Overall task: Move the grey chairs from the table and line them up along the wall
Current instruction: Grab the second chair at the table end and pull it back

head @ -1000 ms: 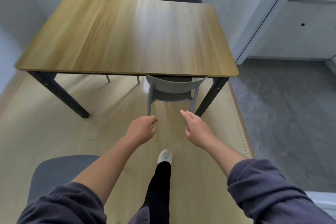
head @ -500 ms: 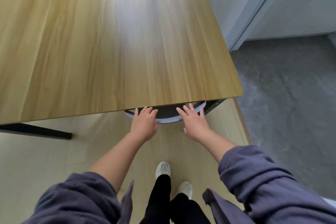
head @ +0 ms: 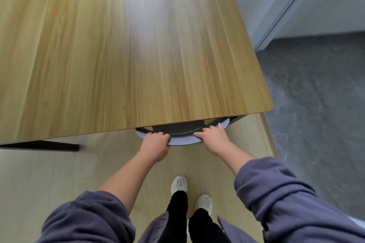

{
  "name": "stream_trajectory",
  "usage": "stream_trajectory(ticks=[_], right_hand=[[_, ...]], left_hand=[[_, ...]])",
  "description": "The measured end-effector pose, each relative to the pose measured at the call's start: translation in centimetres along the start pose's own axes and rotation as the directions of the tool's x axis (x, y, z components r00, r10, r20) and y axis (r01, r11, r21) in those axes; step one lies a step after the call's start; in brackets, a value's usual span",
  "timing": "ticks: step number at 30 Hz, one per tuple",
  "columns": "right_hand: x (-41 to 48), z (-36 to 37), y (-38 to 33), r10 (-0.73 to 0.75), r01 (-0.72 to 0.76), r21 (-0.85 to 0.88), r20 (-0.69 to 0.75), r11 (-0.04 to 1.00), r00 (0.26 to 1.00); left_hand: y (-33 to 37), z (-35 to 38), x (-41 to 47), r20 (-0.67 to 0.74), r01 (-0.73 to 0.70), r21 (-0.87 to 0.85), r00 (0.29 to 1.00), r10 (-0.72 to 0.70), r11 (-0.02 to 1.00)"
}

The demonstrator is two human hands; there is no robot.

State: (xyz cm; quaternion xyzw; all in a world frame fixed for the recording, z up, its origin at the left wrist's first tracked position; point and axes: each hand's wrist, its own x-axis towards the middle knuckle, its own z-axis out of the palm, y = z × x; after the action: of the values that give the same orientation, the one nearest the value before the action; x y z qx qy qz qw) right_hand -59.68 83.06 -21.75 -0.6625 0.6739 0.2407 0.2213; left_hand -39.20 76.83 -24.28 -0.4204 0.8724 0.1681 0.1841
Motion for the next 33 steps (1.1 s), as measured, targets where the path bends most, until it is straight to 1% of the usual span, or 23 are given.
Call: stream_trajectory(ticks=[4, 6, 10, 15, 21, 25, 27, 33], right_hand=[[0.3, -0.5, -0.2, -0.035, 0.034, -0.046, -0.010, 0.998, 0.999], [0.0, -0.6, -0.2, -0.056, 0.055, -0.058, -0.012, 0.997, 0.998], [-1.8, -0.4, -0.4, -0.099, 0.101, -0.077, 0.030, 0.992, 0.995], [-5.1, 1.4, -1.2, -0.142, 0.146, -0.091, 0.050, 0.985, 0.989], [-9.6, 4.6, -1.9, -0.204, 0.211, -0.141, 0.066, 0.967, 0.977], [-12.8, 6.8, -2.4, -0.253, 0.259, -0.188, 0.056, 0.947, 0.966], [-13.9, 7.5, -2.6, -0.269, 0.276, -0.199, 0.062, 0.940, 0.961], [-17.3, 8.7, -2.8, -0.312, 0.319, -0.233, 0.066, 0.919, 0.948]], left_hand=[[0.1, -0.3, -0.1, 0.019, -0.073, 0.089, 0.997, 0.071, 0.993], [0.3, -0.2, -0.4, 0.024, -0.071, 0.102, 0.997, 0.069, 0.992], [0.9, 0.4, -1.5, 0.064, -0.076, 0.126, 0.996, 0.069, 0.989], [2.4, 2.3, -4.2, 0.100, -0.088, 0.167, 0.992, 0.072, 0.982], [5.2, 5.5, -9.0, 0.100, -0.044, 0.163, 0.995, 0.028, 0.986], [7.5, 7.3, -12.5, 0.117, 0.009, 0.156, 0.993, -0.027, 0.988], [8.3, 7.8, -13.7, 0.130, 0.032, 0.157, 0.990, -0.053, 0.987], [10.7, 8.4, -17.3, 0.112, 0.060, 0.164, 0.991, -0.079, 0.985]])
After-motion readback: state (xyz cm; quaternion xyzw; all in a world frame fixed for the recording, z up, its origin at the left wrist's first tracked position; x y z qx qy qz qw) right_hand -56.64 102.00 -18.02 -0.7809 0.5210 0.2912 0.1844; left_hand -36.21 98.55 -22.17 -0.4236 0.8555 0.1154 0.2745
